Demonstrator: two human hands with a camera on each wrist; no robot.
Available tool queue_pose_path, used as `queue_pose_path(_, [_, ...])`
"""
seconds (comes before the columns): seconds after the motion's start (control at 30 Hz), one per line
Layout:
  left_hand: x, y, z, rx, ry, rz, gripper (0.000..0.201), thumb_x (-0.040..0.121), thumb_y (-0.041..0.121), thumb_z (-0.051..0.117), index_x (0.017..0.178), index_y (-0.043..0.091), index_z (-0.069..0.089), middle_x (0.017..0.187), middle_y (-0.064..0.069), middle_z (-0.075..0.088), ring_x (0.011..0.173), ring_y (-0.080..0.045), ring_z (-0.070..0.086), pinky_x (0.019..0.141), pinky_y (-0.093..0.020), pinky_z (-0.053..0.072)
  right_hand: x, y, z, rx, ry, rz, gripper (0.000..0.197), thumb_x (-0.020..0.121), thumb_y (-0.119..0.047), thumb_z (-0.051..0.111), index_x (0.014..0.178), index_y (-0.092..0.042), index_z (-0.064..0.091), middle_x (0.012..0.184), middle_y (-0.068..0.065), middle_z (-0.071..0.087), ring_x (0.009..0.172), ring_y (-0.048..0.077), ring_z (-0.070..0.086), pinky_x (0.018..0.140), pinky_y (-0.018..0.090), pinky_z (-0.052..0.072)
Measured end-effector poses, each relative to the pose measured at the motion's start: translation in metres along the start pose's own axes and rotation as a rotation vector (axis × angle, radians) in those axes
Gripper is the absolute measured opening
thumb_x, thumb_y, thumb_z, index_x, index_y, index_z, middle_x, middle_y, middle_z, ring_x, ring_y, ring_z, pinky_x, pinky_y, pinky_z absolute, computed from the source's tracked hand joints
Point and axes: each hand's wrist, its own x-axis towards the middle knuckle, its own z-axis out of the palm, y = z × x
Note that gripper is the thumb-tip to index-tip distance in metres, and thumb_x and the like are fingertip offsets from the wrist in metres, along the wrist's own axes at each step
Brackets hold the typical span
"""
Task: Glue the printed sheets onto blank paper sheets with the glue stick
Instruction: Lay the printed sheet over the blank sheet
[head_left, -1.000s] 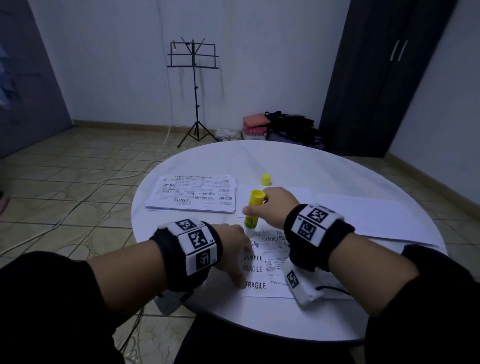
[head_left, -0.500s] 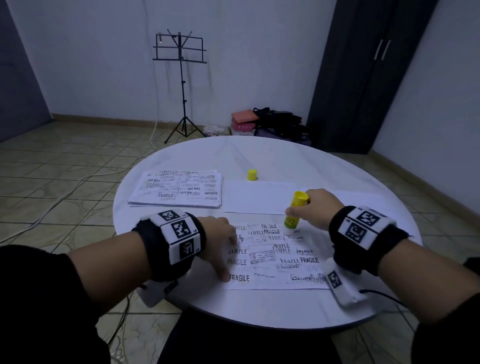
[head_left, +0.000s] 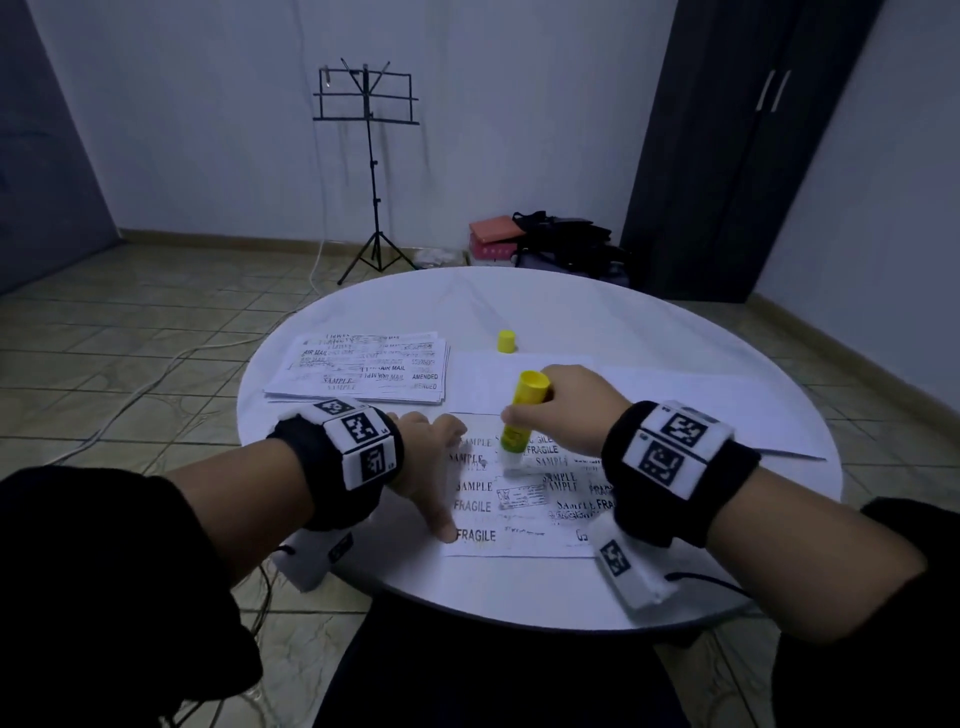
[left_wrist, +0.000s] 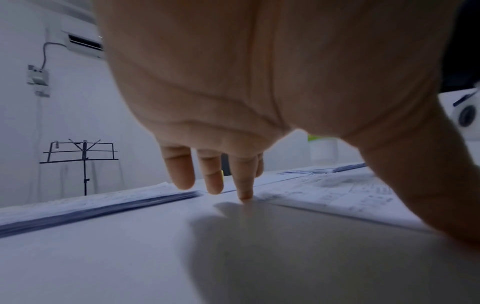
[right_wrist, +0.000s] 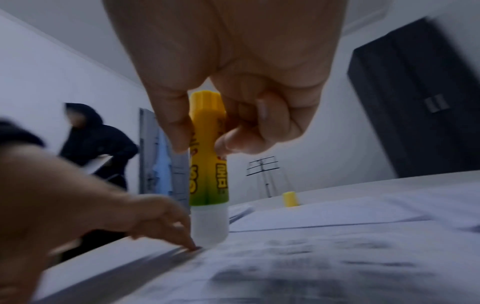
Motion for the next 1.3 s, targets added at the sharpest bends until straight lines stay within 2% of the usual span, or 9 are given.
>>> queue_pose_path(0.13, [-0.006,0.002,0.002,0.009,0.02,0.014,0.125,0.055,0.06,0.082,0.148,0.026,0.005,0.146,-0.003,0.029,0.136,-0.028,0.031,0.111,-0.043,0.029,0.005,-0.025,0.023,-0.093,-0.049,-0.084,0.029,0.083,-0.039,0.065,0.079,-0.012,0.054,0.074,-0.001,0.051,0.076,0.018,0.05,0.055,0.022,0.034])
queue_pose_path(0.27, [-0.007,0.004,0.0,0.036,0.002,0.041,0.114,0.06,0.06,0.08,0.145,0.019,0.015,0.138,-0.006,0.035,0.134,-0.028,0.032,0.109,-0.041,0.031,0.003,-0.032,0.032,-0.1,-0.093,-0.108,0.031,0.082,-0.04,0.066,0.077,-0.012,0.054,0.078,0.002,0.053,0.077,0.018,0.05,0.055,0.022,0.035])
queue_pose_path(0.43, [-0.012,0.008,-0.009,0.094,-0.044,0.11,0.083,0.07,0.052,0.077,0.138,0.028,0.034,0.119,0.001,0.037,0.13,-0.028,0.034,0.094,-0.03,0.031,-0.016,-0.032,0.032,-0.15,-0.17,-0.187,0.031,0.08,-0.041,0.068,0.073,-0.014,0.055,0.075,0.0,0.054,0.074,0.016,0.051,0.058,0.025,0.037])
queue_pose_path(0.57, [-0.005,0.009,-0.009,0.125,-0.049,0.14,0.079,0.061,0.057,0.08,0.127,0.035,0.043,0.122,0.005,0.05,0.126,-0.026,0.038,0.089,-0.03,0.034,-0.033,-0.023,0.023,-0.154,-0.219,-0.212,0.028,0.08,-0.039,0.069,0.077,-0.015,0.056,0.077,-0.002,0.055,0.074,0.014,0.051,0.06,0.024,0.038])
queue_pose_path(0.63, [-0.002,0.011,-0.008,0.13,-0.049,0.127,0.084,0.062,0.054,0.081,0.133,0.038,0.037,0.126,0.009,0.048,0.129,-0.022,0.035,0.09,-0.029,0.032,-0.04,-0.015,0.016,-0.174,-0.225,-0.208,0.028,0.08,-0.04,0.069,0.073,-0.019,0.052,0.074,-0.005,0.052,0.073,0.013,0.05,0.06,0.023,0.038])
queue_pose_path(0.77, [0.001,0.016,-0.011,0.231,-0.071,0.101,0.11,0.058,0.062,0.08,0.147,0.041,0.018,0.152,0.01,0.028,0.138,-0.022,0.028,0.108,-0.035,0.027,-0.053,0.009,-0.004,-0.195,-0.201,-0.146,0.026,0.08,-0.039,0.069,0.079,-0.017,0.055,0.078,-0.005,0.055,0.077,0.014,0.052,0.065,0.025,0.04])
queue_pose_path(1.07, [0.003,0.022,-0.015,0.336,-0.059,0.091,0.11,0.048,0.066,0.081,0.141,0.046,0.027,0.148,0.011,0.027,0.139,-0.02,0.023,0.112,-0.047,0.024,-0.071,0.067,-0.047,-0.156,-0.142,0.049,0.027,0.076,-0.035,0.073,0.09,-0.013,0.066,0.089,0.0,0.065,0.085,0.018,0.06,0.077,0.031,0.048])
queue_pose_path(1.2, [0.004,0.026,-0.017,0.278,-0.079,0.017,0.111,0.045,0.061,0.086,0.138,0.048,0.029,0.138,0.003,0.038,0.127,-0.022,0.04,0.105,-0.04,0.036,-0.06,0.077,-0.06,-0.136,-0.111,0.122,0.025,0.076,-0.035,0.073,0.078,-0.013,0.062,0.077,0.0,0.06,0.072,0.016,0.055,0.065,0.028,0.042])
queue_pose_path(1.3, [0.004,0.029,-0.018,0.301,-0.088,0.045,0.121,0.052,0.055,0.086,0.146,0.042,0.012,0.143,0.001,0.038,0.131,-0.023,0.038,0.105,-0.038,0.035,-0.039,0.08,-0.063,-0.036,0.037,0.167,0.028,0.079,-0.035,0.072,0.079,-0.008,0.064,0.074,0.003,0.061,0.071,0.018,0.055,0.064,0.027,0.042])
